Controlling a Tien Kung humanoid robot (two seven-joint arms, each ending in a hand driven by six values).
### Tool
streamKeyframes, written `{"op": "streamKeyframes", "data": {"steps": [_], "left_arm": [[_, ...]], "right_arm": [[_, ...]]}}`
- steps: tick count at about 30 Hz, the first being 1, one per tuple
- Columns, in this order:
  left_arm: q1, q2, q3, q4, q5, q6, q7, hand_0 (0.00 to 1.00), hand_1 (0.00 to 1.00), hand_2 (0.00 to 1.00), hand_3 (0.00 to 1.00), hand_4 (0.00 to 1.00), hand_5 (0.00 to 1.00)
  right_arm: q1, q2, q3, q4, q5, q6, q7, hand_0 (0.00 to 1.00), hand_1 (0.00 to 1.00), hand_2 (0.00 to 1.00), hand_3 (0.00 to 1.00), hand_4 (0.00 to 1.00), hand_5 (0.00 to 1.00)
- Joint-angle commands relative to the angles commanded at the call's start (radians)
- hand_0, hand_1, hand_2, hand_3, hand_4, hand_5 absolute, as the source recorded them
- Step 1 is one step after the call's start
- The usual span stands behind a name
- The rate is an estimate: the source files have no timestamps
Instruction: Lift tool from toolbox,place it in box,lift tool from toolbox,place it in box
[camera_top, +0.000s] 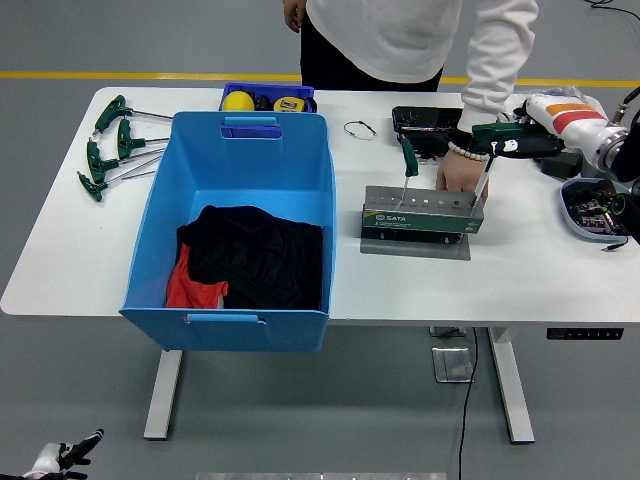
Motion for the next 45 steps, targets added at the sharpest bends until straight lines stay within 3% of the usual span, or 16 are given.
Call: {"op": "streamKeyframes", "data": {"steps": [12,13,18,19,25,42,43,45], "left_arm": [[-0.002,0.000,0.002,0.000,0.002,0.001,-0.001,0.615,0.566,0.672,0.701,0.738,0.717],[-0.002,0.000,0.002,0.000,0.001,0.002,-0.002,0.614,0.564,0.672,0.700,0.739,0.715],[-0.007,0.001,0.007,0.000,-0.004,0.003,-0.004,0.614,0.564,0.672,0.700,0.739,0.715],[-0.007,0.001,0.006,0.000,-0.004,0.004,-0.004,0.617,0.562,0.671,0.701,0.739,0.714],[-0.012,0.002,0.020,0.000,-0.021,0.011,-0.009,0.614,0.563,0.671,0.698,0.740,0.711],[-0.021,0.002,0.034,0.000,-0.034,0.008,-0.010,0.622,0.565,0.671,0.698,0.740,0.710],[-0.021,0.002,0.034,0.000,-0.034,0.008,-0.010,0.621,0.567,0.671,0.697,0.739,0.709],[-0.022,0.003,0.034,0.000,-0.034,0.007,-0.010,0.621,0.567,0.671,0.697,0.739,0.709]], "right_arm": [[0.002,0.020,-0.012,0.014,-0.032,-0.006,-0.036,0.281,0.258,0.308,0.362,0.998,0.998],[0.003,0.021,-0.012,0.015,-0.036,-0.006,-0.039,0.263,0.195,0.240,0.343,0.998,0.998],[0.010,0.021,-0.015,0.023,-0.055,-0.003,-0.050,0.263,0.195,0.240,0.343,0.998,0.998],[0.011,0.021,-0.016,0.024,-0.057,-0.002,-0.051,0.212,0.157,0.208,0.310,0.998,0.987],[0.014,0.019,-0.015,0.016,-0.070,-0.001,-0.052,0.192,0.135,0.191,0.276,0.998,0.971],[-0.001,0.022,-0.015,-0.009,-0.109,-0.056,-0.061,0.117,0.067,0.115,0.202,0.998,0.946],[-0.001,0.022,-0.016,-0.009,-0.109,-0.057,-0.060,0.094,0.030,0.079,0.144,0.998,0.907],[-0.003,0.023,-0.016,-0.011,-0.110,-0.065,-0.058,0.094,0.030,0.079,0.144,0.998,0.907]]}}
